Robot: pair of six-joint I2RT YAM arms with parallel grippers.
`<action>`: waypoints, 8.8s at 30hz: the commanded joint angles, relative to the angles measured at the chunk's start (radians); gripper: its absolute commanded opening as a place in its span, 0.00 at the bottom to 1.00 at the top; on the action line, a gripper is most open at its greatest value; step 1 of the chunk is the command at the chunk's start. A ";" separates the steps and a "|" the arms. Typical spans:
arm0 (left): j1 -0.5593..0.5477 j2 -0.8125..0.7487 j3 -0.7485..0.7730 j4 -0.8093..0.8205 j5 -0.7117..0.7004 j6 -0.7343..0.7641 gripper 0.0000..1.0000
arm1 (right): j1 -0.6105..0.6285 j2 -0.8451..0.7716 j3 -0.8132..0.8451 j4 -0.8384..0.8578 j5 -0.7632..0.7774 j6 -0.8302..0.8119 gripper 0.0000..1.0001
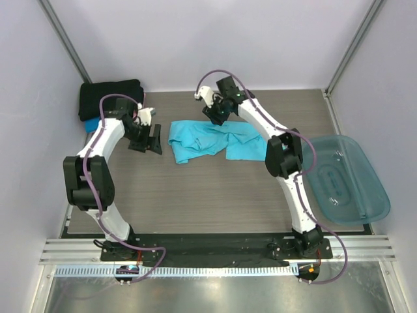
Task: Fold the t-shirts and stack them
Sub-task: Flatten the tshirt out
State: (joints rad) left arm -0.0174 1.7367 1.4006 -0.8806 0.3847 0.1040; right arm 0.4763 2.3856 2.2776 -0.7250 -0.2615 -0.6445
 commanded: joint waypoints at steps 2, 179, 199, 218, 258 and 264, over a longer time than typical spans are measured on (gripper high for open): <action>0.007 0.069 0.044 0.025 0.103 -0.029 0.79 | 0.005 0.064 0.138 -0.070 -0.027 -0.072 0.48; -0.033 -0.055 0.075 -0.095 -0.056 0.106 0.48 | 0.305 -0.549 -0.869 -0.083 0.053 0.241 0.24; -0.012 -0.046 0.123 -0.193 -0.092 0.126 0.48 | 0.291 -0.396 -0.767 -0.028 0.183 0.270 0.36; -0.010 -0.026 0.130 -0.185 -0.067 0.068 0.48 | 0.291 -0.327 -0.780 -0.030 0.173 0.304 0.36; -0.131 -0.085 -0.037 -0.331 -0.158 0.275 0.47 | 0.127 -0.597 -0.147 0.003 0.498 0.106 0.01; -0.040 -0.033 -0.068 -0.305 -0.052 0.120 0.47 | 0.127 -0.580 -0.144 0.006 0.492 0.128 0.01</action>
State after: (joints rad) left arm -0.1169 1.6833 1.3323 -1.2137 0.2642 0.3168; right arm 0.5949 1.8240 2.0834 -0.7567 0.2249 -0.5217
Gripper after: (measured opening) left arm 0.468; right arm 0.028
